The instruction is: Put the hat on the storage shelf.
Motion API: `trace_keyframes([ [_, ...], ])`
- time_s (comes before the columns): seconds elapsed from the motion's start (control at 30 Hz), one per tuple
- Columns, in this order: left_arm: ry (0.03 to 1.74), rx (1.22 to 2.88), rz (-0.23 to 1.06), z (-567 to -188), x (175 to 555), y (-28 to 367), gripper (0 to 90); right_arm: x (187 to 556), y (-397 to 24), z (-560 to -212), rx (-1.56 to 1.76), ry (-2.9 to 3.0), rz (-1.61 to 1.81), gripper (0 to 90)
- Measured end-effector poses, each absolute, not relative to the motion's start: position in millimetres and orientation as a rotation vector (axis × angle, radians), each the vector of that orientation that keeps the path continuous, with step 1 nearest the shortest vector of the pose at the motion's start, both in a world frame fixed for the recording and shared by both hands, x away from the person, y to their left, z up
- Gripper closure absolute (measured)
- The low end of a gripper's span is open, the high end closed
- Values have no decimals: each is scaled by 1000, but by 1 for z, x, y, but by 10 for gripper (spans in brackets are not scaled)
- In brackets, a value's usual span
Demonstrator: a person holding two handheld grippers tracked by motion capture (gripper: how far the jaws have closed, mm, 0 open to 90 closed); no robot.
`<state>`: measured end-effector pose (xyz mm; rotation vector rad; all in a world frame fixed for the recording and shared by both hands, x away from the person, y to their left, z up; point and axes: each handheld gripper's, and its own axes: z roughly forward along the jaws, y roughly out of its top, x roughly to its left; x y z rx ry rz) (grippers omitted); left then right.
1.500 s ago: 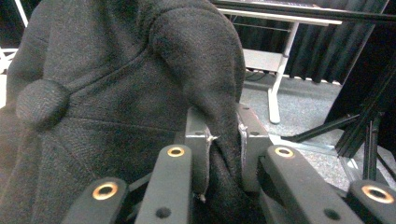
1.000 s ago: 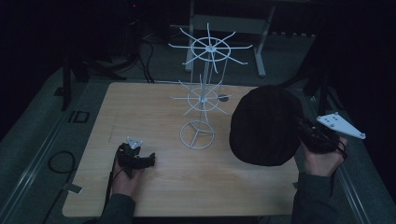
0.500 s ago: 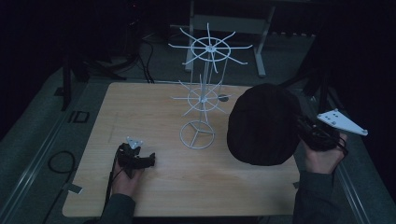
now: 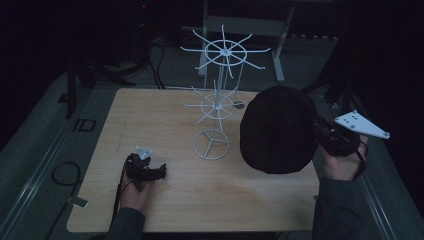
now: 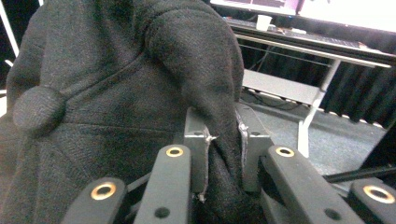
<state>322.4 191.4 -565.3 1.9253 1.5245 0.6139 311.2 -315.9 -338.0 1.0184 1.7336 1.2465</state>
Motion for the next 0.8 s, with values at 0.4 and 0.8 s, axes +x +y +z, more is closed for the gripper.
trace_keyframes([
  [0.4, 1525, 1926, 614, -565, 322, 191, 92, 319, -316, -326, 981, 1766, 1353, 778],
  [0.8, 1524, 1926, 614, -565, 322, 191, 92, 322, -317, -317, 948, 1789, 1409, 777],
])
